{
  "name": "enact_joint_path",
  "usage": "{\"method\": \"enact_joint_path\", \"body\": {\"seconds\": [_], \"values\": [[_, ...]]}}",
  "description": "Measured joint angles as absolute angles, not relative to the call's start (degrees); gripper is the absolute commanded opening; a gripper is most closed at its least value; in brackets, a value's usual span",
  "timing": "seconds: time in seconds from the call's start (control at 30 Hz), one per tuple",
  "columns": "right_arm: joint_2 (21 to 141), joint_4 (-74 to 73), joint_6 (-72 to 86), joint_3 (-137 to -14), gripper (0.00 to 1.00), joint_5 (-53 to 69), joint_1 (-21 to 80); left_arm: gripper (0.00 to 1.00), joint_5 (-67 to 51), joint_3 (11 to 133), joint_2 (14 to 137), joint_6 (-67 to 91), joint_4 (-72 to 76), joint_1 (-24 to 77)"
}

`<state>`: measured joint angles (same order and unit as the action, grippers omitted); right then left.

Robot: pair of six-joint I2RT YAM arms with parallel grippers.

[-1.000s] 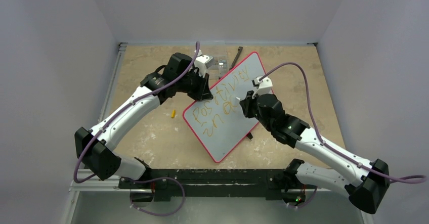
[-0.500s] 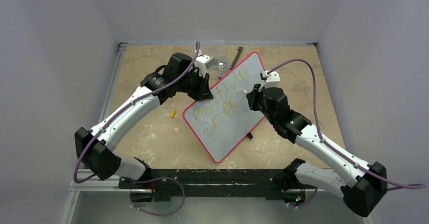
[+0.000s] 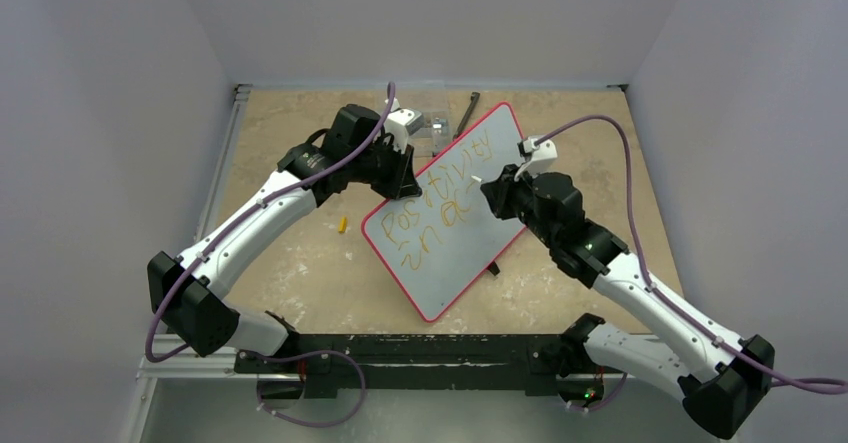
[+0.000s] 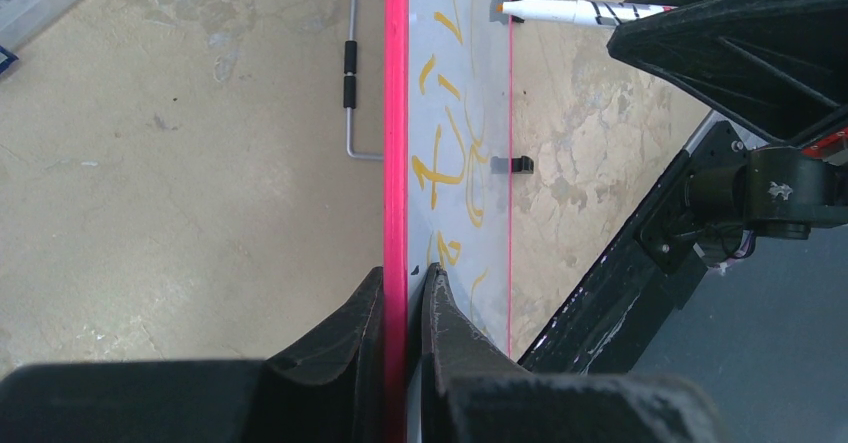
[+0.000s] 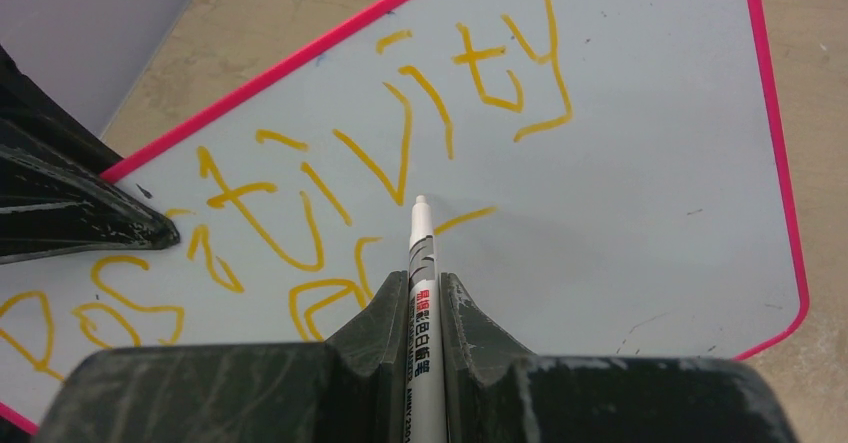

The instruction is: Write a sentence on the whiteboard

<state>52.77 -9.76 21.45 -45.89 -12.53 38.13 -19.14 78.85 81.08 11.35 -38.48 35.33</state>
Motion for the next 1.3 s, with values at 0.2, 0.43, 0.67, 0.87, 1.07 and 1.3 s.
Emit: {"method": "enact_joint_path", "body": {"seconds": [0.2,0.43,0.67,0.87,1.07,1.3], "values": [[54.0,-8.7,21.6,-46.9,0.0,-11.8,38.1,0.0,-19.1,78.8,81.1,11.4,-38.5,35.3],[57.4,-7.7,21.6,-46.9,0.0,-12.5,38.1,0.0,-18.8,78.8,81.1,11.4,-38.7,35.2],[56.8,-7.6,21.8,-46.5,0.0,-12.5,38.1,0.0,-18.9,78.8,81.1,11.4,-38.7,35.2],[54.9,-7.5,22.4,-43.5,0.0,-12.4,38.1,0.0,-18.9,78.8,81.1,11.4,-38.7,35.3],[52.8,-7.5,23.4,-40.4,0.0,-12.4,38.1,0.0,-18.8,78.8,81.1,11.4,-38.7,35.3],[51.7,-7.8,24.8,-38.7,0.0,-12.5,38.1,0.0,-18.8,78.8,81.1,11.4,-38.7,35.3]]}}
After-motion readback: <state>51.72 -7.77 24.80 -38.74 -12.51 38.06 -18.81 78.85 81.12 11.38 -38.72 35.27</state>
